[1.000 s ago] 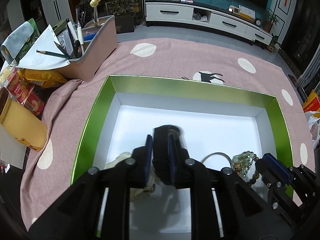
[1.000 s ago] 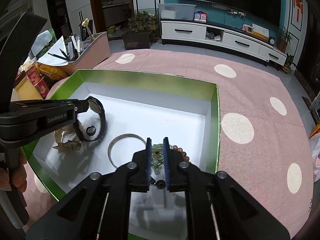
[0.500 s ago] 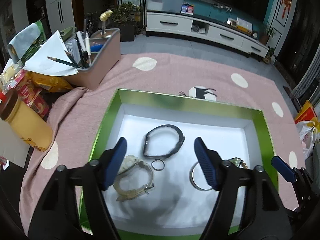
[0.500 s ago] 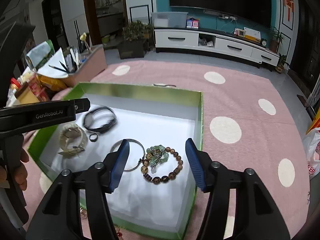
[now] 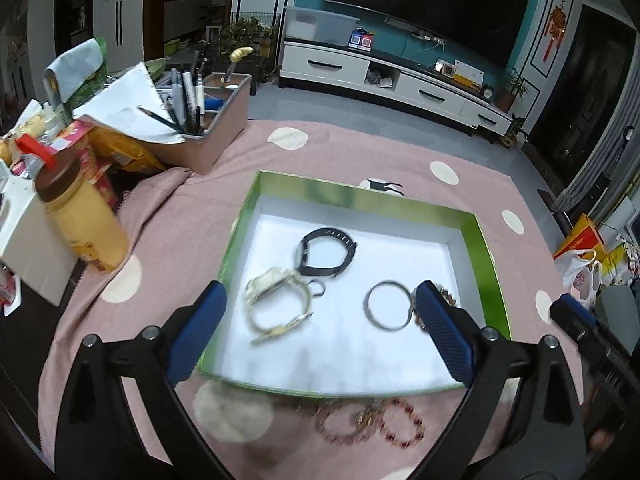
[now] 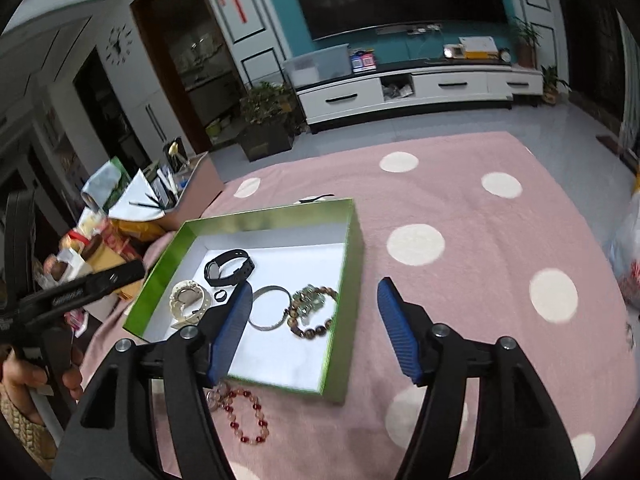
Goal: Organize jewelry
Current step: 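Withdraw both tools from the box toward the remaining bracelets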
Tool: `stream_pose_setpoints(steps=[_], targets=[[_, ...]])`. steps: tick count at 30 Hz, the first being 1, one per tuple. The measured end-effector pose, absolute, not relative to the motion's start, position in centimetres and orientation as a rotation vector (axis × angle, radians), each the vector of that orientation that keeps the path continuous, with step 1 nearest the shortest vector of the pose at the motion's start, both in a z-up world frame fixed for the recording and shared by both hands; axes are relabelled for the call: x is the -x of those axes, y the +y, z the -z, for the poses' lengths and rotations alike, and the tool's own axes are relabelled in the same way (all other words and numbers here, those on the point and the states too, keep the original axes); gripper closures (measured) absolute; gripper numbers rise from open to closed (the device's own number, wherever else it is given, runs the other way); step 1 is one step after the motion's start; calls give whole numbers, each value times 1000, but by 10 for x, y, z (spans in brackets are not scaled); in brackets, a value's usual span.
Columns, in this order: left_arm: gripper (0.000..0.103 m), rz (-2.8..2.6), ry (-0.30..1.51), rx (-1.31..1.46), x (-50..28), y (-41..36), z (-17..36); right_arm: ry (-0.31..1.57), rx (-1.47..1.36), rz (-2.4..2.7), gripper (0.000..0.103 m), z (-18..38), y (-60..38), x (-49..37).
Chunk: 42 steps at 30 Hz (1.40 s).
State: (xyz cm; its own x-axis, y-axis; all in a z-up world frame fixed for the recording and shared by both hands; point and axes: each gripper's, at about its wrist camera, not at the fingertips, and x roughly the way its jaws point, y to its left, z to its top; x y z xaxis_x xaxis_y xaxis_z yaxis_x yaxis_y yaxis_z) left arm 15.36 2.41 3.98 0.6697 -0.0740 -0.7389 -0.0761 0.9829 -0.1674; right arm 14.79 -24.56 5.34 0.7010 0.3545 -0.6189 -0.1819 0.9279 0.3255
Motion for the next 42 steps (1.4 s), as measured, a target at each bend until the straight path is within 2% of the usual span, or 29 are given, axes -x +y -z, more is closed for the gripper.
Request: stream_pose_setpoints(steps=[11, 20, 33, 36, 39, 42], targets=[[6, -12, 818, 125, -81, 43, -37, 755, -267, -309, 38, -38, -264, -86], [6, 16, 862, 71, -41, 36, 0, 823, -205, -386, 38, -15, -240, -54], [7, 132, 924, 49, -21, 12, 46, 909, -168, -446, 38, 17, -216, -48], [11, 147, 925, 37, -24, 8, 51, 916, -157, -460, 38, 20, -209, -48], [21, 169, 921, 13, -30, 0, 54, 917, -153, -464, 38, 21, -205, -50], [23, 207, 912, -32, -40, -12, 57, 916, -155, -459, 38, 21, -205, -51]])
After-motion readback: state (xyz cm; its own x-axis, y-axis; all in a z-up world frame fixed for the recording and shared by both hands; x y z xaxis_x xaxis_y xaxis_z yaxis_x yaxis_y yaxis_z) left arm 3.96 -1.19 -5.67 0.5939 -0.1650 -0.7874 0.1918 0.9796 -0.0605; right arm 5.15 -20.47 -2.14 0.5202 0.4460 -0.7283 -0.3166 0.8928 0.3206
